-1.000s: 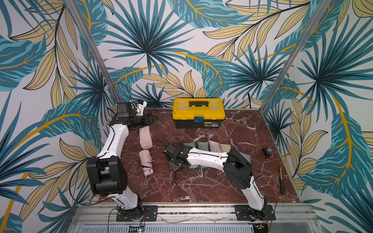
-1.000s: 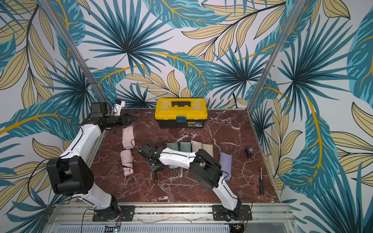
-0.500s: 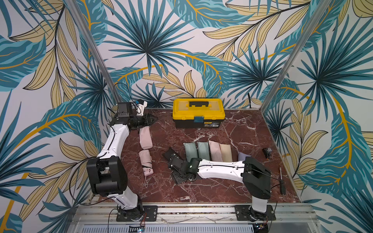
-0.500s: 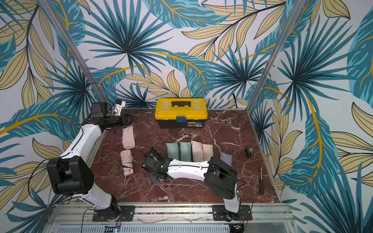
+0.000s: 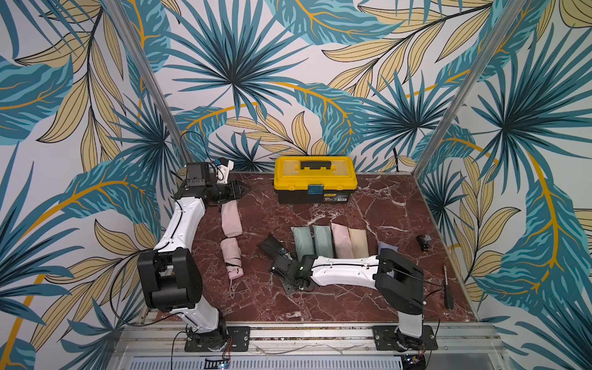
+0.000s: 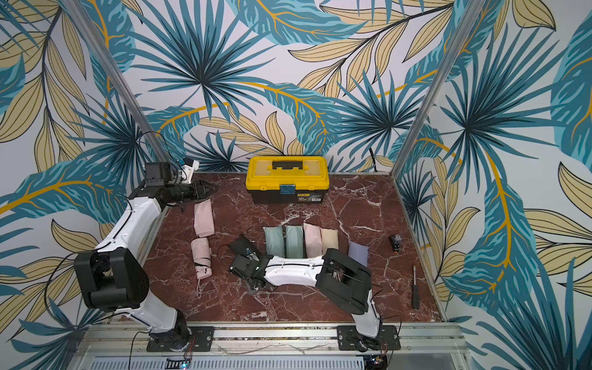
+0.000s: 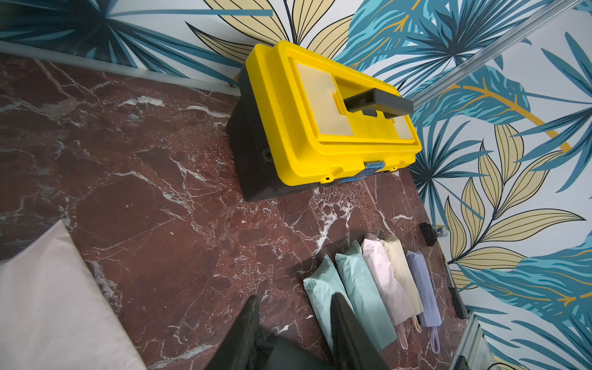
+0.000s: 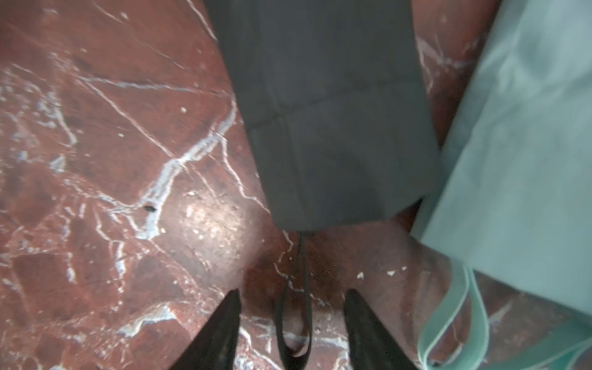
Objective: Take umbrellas out of sleeves
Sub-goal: Take out the umbrella from the umbrella sleeve.
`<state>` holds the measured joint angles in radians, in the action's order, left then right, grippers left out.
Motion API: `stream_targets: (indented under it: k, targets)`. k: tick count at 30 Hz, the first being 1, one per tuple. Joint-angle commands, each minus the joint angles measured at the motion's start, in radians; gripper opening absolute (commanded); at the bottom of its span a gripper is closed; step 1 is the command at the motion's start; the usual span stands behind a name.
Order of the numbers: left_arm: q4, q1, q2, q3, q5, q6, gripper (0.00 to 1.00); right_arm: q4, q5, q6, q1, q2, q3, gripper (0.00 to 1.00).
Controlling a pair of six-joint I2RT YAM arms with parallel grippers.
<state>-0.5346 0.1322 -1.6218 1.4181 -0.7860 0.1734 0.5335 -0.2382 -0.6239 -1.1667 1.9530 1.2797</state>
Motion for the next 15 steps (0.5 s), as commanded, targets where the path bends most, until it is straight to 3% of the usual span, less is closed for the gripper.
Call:
stream_targets:
  k: [1,15]
  targets:
    - [0.018,-0.003,0.006,-0.001,-0.013,0.005,0.38,-0.017,0.008,-0.042,-0.001,0.006,-0.053,0.49]
    - [0.017,-0.018,-0.004,-0.016,0.038,-0.016,0.38,-0.017,0.017,-0.093,-0.031,0.001,-0.121,0.09]
